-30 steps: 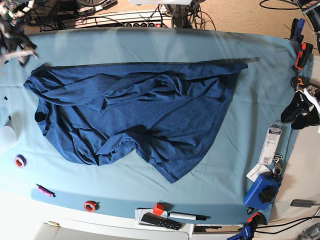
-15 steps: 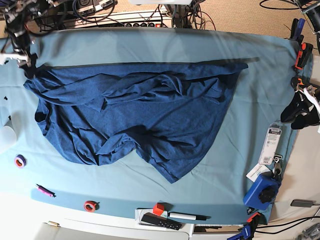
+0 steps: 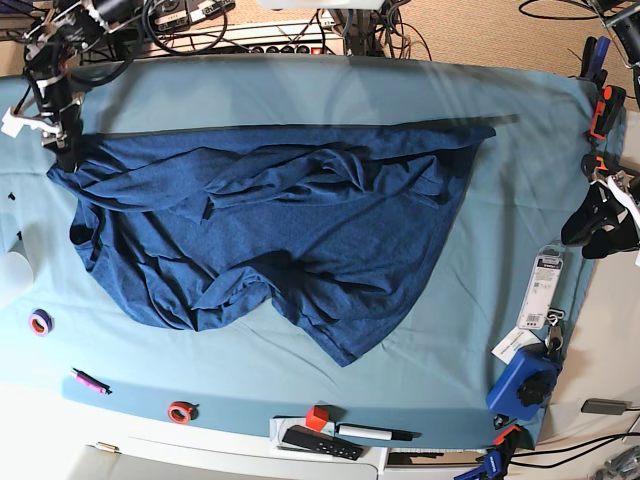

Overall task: Layout the t-shirt on the table in an organized manner, then fold the t-shirt properly
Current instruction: 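Grasp the two corners of the shirt's long edge with both grippers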

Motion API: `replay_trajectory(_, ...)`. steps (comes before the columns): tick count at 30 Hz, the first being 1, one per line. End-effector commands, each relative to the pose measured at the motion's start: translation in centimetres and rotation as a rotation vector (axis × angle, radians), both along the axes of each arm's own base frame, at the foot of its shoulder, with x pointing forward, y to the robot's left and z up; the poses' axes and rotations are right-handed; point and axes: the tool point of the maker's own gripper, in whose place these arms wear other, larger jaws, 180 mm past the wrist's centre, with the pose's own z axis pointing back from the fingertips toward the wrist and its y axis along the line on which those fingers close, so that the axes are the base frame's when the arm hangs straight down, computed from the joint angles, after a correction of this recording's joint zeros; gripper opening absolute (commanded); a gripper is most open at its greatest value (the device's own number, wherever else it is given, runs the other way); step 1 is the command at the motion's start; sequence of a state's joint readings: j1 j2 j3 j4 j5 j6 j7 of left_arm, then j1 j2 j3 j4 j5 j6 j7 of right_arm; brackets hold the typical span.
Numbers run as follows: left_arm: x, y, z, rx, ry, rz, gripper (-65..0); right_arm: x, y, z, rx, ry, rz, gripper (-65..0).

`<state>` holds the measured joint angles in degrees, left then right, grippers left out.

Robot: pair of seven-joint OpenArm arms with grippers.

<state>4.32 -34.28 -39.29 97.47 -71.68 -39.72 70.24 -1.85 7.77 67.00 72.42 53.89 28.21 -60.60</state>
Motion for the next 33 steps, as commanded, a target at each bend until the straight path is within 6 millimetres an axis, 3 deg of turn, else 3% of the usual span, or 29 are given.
replay_trajectory(1,0.4,0.1,1.7,-0.001,-0.056,-0.010,-33.4,0.3,0.6,-1.0,0.045,0.029,0.004,-30.8)
replay_trajectory(6,0.4,0.2,1.7,0.002,-0.054,-0.009,-33.4,1.4,0.9,-0.7,0.061,0.010,0.018,-33.4)
replay_trajectory(7,0.4,0.2,1.7,0.002,-0.054,-0.009,-33.4,1.3,1.0,-0.8,0.062,0.013,0.023,-38.3)
replay_trajectory(10,0.5,0.3,1.6,-0.016,-0.037,0.016,-33.4,1.4,1.7,-0.7,0.045,0.014,0.078,-63.2)
replay_trajectory(11,0.5,0.5,1.5,-0.026,-0.024,0.031,-33.4,1.4,2.0,-0.8,0.048,0.020,0.090,-65.0)
replay_trajectory(17,-1.4,1.1,-1.3,-0.064,0.105,0.107,-32.8,1.2,2.6,-1.0,0.050,0.034,0.130,-65.0)
replay_trajectory(21,-3.9,1.2,-4.6,-0.081,0.214,0.164,-26.8,1.3,2.6,-0.9,0.045,0.034,0.135,-65.0)
replay_trajectory(26,-6.6,-0.9,-7.3,-0.169,0.294,0.169,-26.1,1.2,2.4,-0.8,0.035,0.041,0.153,-65.0)
replay_trajectory(33,-7.6,-5.7,-11.1,-0.213,0.397,0.135,-26.1,1.2,2.5,-0.8,0.037,0.044,0.159,-65.0)
